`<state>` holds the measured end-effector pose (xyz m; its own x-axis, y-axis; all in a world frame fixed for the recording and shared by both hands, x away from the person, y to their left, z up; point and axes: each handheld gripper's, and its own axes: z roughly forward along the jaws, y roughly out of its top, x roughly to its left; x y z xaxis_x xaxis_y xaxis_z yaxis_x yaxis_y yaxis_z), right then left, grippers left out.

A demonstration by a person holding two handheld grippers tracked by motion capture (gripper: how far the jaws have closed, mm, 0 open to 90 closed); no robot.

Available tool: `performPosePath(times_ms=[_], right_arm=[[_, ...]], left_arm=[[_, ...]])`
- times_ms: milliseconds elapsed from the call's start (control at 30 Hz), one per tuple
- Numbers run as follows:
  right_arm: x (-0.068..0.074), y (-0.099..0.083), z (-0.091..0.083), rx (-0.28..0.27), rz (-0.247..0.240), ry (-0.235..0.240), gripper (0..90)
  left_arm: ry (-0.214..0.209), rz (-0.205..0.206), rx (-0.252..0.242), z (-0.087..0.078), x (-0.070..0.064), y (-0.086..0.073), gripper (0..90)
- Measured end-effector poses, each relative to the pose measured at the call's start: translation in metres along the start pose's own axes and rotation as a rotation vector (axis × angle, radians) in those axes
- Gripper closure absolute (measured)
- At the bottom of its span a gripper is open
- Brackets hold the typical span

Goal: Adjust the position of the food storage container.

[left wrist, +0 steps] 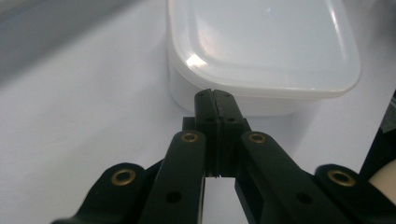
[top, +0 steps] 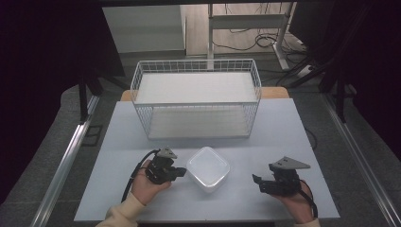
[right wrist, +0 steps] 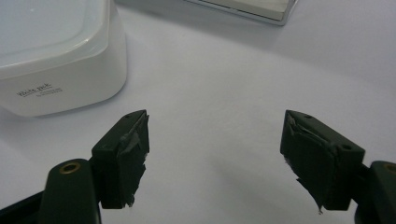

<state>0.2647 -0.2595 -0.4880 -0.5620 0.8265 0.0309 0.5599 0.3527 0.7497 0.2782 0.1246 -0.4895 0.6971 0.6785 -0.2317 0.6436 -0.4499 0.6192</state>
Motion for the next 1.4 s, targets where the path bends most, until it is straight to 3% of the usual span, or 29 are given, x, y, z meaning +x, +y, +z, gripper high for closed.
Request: performPosePath(times_ms=[167,433,567,667,967,1167,1300,1400], right_arm=[[-0.001,-0.001,0.0,0.001,0.001,-0.002,23.7],[-0.001,-0.001,0.001,0.003,-0.002,-0.005,23.7],[-0.001,-0.001,0.001,0.005,-0.003,-0.004,23.7],[-0.002,-0.001,0.001,0.006,0.001,-0.006,23.7],[-0.002,-0.001,0.001,0.005,-0.001,-0.003,23.7],[-0.002,-0.001,0.0,0.005,-0.002,-0.003,23.6],[-0.002,0.0,-0.001,-0.007,-0.002,-0.002,23.6],[-0.002,-0.001,-0.002,-0.01,-0.004,-0.001,23.6]], left_arm=[[0.008,-0.022,0.028,0.012,0.004,0.002,90.0],[0.004,-0.06,-0.001,0.019,0.009,0.016,90.0],[0.002,-0.058,-0.005,0.027,0.011,0.025,90.0],[0.028,-0.051,-0.005,0.031,0.01,0.032,90.0],[0.021,-0.076,-0.008,0.04,0.015,0.041,90.0],[0.023,-0.062,-0.012,0.033,0.016,0.039,90.0],[0.034,-0.059,-0.045,0.017,0.013,0.034,90.0],[0.03,-0.075,-0.098,0.001,0.011,0.025,87.0]])
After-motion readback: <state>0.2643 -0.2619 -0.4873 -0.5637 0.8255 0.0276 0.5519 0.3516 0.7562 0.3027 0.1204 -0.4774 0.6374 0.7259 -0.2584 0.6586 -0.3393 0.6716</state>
